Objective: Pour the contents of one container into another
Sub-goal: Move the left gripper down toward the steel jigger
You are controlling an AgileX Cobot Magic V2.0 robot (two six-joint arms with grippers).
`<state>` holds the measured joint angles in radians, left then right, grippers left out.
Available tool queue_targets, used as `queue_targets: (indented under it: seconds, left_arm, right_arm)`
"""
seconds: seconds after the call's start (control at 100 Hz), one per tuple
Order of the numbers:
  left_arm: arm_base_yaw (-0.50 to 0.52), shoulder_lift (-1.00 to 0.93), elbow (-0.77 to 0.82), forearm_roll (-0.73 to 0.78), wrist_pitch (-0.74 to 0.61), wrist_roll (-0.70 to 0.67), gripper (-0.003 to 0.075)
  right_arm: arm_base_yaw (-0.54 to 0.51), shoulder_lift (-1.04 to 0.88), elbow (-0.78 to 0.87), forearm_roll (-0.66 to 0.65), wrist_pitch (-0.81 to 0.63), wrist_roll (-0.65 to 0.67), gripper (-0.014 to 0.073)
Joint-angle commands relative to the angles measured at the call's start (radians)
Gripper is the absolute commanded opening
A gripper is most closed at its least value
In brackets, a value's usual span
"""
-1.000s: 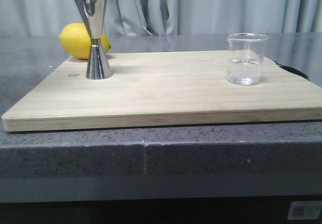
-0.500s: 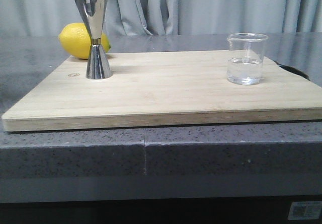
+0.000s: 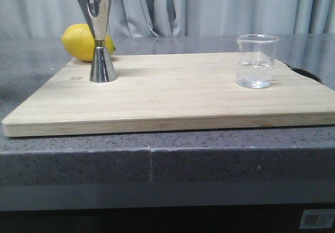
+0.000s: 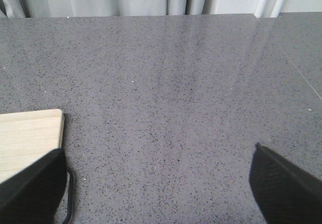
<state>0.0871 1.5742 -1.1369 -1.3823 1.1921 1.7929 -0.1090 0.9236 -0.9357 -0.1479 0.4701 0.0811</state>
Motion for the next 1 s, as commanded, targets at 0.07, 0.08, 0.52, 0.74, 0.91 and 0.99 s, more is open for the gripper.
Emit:
queue_targets:
  seconds: [0.07,0.08,0.52,0.74,0.91,0.99]
  left_arm:
    - [-0.044,-0.002,-0.030,-0.052,0.077,0.010,0.0583]
    - [-0.047,-0.001,-0.030,-0.052,0.077,0.010,0.0583]
    - [-0.101,0.082,-0.030,-0.042,0.077,0.027,0.0575]
    - [-0.129,0.125,-0.030,-0.076,0.077,0.070,0.0575]
    - [-0.140,0.147,-0.030,-0.115,0.077,0.118,0.0575]
    - [-0.140,0.147,-0.030,-0.135,0.077,0.133,0.0575]
  right_arm:
    - [0.001,-0.006,-0.032,-0.024,-0.072,-0.004,0.0668]
    - [0.001,-0.006,-0.032,-0.026,-0.072,-0.004,0.0668]
    - [0.001,-0.006,-0.032,-0.056,-0.081,-0.004,0.0668]
    - [0.001,-0.005,-0.032,-0.056,-0.096,-0.004,0.0668]
    - [0.001,0.013,-0.032,-0.056,-0.101,-0.004,0.0668]
    - [0.001,0.021,-0.032,-0.056,-0.103,-0.004,0.0668]
